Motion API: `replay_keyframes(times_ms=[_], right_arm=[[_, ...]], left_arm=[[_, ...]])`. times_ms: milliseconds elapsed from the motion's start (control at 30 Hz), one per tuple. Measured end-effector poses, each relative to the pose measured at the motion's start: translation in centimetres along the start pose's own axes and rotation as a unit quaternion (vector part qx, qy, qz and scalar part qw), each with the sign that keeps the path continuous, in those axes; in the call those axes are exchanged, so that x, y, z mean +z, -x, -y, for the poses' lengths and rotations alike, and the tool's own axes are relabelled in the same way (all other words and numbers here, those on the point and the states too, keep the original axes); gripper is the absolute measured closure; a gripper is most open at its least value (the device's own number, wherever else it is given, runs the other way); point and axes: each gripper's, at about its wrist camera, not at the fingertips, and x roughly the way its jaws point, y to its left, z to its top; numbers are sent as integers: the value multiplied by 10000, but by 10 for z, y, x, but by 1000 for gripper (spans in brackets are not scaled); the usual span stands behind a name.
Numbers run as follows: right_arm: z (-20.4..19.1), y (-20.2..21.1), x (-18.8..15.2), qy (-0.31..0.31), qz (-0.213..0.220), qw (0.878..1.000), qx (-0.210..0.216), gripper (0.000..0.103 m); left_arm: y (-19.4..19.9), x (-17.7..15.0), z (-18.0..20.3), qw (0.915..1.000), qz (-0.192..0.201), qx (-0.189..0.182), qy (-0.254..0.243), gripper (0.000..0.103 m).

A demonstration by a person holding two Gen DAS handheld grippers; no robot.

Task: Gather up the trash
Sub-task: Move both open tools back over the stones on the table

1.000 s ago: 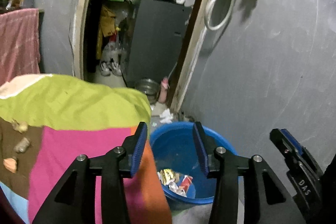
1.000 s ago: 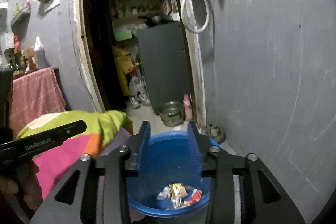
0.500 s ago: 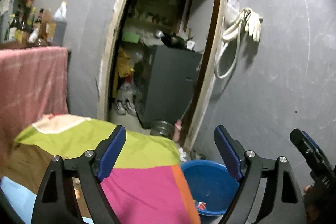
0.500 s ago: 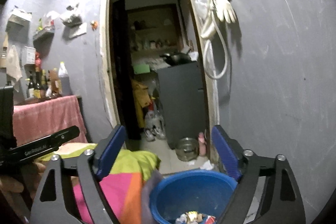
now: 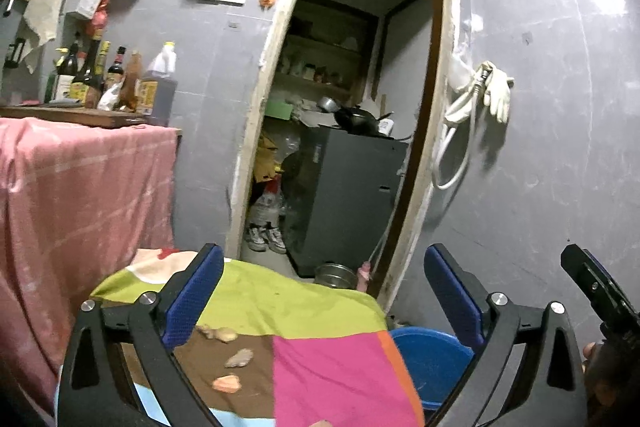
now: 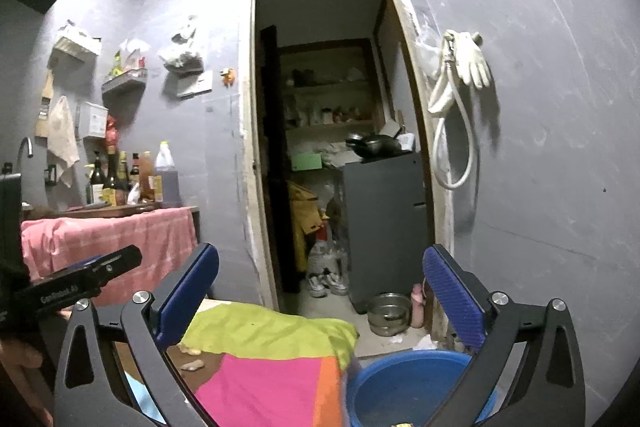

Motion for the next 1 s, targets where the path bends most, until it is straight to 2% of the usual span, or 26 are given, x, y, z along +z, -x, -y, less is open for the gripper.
replay_keyframes(times_ms=[400, 733, 1000], right_arm=[[-55, -10, -25, -126, -12, 9993, 350, 0], [-94, -41, -58, 111, -700, 9951, 688, 0], [-116, -76, -92, 369, -1612, 9810, 1012, 0]], left_arm=[[23, -14, -62, 9980, -61, 603, -194, 2], [24, -44, -113, 9922, -434, 1150, -181, 2], [6, -73, -141, 9847, -912, 1477, -166, 2]])
